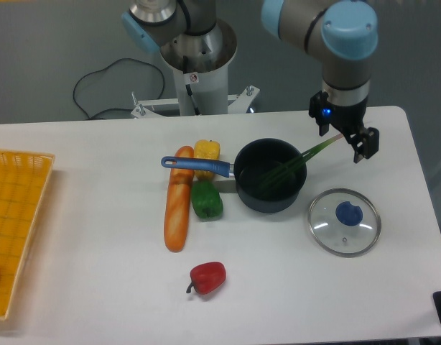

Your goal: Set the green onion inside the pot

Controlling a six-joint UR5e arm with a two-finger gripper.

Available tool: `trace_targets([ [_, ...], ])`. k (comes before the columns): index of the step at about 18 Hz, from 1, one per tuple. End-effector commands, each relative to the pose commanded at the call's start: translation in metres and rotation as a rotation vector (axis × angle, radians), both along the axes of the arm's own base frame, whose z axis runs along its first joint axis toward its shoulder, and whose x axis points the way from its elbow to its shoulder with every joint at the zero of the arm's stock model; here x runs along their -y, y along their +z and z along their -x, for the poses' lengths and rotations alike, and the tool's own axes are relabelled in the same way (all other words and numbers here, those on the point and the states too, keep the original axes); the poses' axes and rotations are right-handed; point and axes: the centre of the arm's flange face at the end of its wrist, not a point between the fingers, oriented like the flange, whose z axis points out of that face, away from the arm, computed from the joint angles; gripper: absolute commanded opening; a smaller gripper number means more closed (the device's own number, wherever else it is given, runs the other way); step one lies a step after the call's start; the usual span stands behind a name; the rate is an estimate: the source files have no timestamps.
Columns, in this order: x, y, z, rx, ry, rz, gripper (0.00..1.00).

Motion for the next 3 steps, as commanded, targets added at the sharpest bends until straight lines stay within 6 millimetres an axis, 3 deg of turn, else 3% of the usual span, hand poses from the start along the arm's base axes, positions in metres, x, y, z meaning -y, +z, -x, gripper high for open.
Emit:
trace_targets([
  [3, -0.0087, -0.0097, 0.0007, 0.022, -0.009, -0.026, 1.0],
])
